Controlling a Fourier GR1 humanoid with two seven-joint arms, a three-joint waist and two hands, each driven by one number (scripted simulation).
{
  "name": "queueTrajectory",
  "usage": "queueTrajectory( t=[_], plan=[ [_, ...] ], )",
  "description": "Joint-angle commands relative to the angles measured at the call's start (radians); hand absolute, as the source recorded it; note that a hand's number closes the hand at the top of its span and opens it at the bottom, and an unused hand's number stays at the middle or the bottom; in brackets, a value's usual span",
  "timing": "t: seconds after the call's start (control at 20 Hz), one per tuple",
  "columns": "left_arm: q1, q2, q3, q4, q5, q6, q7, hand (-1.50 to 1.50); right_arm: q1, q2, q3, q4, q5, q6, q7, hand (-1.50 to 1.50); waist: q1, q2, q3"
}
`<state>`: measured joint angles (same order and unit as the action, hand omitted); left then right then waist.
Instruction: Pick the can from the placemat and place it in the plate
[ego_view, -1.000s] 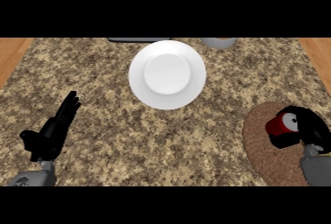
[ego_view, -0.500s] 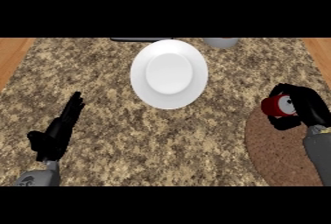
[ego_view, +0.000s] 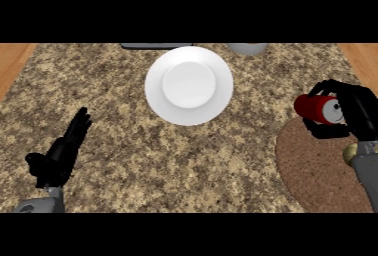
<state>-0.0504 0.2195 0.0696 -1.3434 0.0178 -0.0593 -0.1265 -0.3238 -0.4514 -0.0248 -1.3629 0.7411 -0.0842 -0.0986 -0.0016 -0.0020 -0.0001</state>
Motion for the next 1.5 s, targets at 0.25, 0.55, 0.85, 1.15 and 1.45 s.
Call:
queueTrajectory(
  t=[0.25, 0.55, 0.85, 1.15, 1.45],
  plan=[
    [0.005, -0.020, 0.000, -0.005, -0.014, -0.002, 0.001, 0.00, -0.069, 0.045, -0.009, -0.236, -0.011, 0.058, 0.099, 1.50, 0.003, 0.001, 0.000],
    [0.007, -0.042, 0.000, 0.030, -0.031, -0.005, -0.038, 0.00, -0.153, 0.142, 0.045, -0.204, 0.043, 0.058, 0.155, 1.50, 0.004, 0.002, 0.000],
    [-0.045, 0.011, 0.029, -0.014, -0.017, -0.026, 0.039, 0.00, -0.380, 0.218, 0.074, 0.080, 0.072, 0.060, 0.141, 1.50, 0.014, 0.004, 0.000],
    [-0.008, -0.004, 0.027, -0.039, -0.011, -0.034, 0.028, 0.00, -0.487, 0.377, 0.130, 0.277, 0.142, -0.040, 0.161, 1.50, 0.022, 0.005, 0.000],
    [0.012, -0.009, 0.029, -0.037, -0.017, -0.038, 0.023, 0.00, -0.633, 0.448, 0.168, 0.532, 0.123, -0.183, 0.185, 1.50, 0.028, 0.007, 0.000]
  ],
)
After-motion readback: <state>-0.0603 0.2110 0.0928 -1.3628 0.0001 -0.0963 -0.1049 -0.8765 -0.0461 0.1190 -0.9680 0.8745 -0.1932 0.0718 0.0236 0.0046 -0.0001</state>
